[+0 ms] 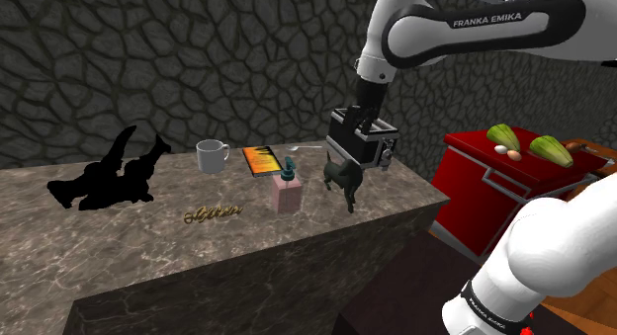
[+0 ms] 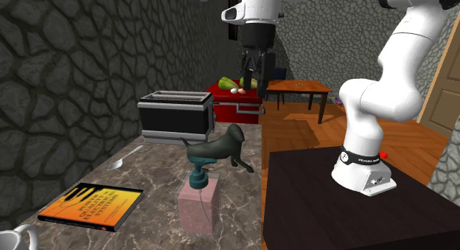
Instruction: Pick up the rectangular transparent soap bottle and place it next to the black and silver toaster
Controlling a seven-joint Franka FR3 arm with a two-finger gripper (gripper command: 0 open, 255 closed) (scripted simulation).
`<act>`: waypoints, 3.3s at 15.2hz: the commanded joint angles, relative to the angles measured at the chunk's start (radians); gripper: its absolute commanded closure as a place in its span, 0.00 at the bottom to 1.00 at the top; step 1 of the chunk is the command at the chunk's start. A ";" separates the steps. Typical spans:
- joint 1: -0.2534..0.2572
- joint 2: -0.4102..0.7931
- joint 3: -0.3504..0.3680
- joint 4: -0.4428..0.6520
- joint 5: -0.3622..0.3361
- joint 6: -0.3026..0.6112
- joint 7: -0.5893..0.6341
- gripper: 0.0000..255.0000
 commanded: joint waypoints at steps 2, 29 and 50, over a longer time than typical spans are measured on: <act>0.008 0.118 0.027 0.063 0.001 0.052 0.038 0.00; 0.061 0.637 0.091 0.372 -0.064 0.239 0.190 0.00; 0.060 0.597 0.093 0.457 -0.055 0.116 0.186 1.00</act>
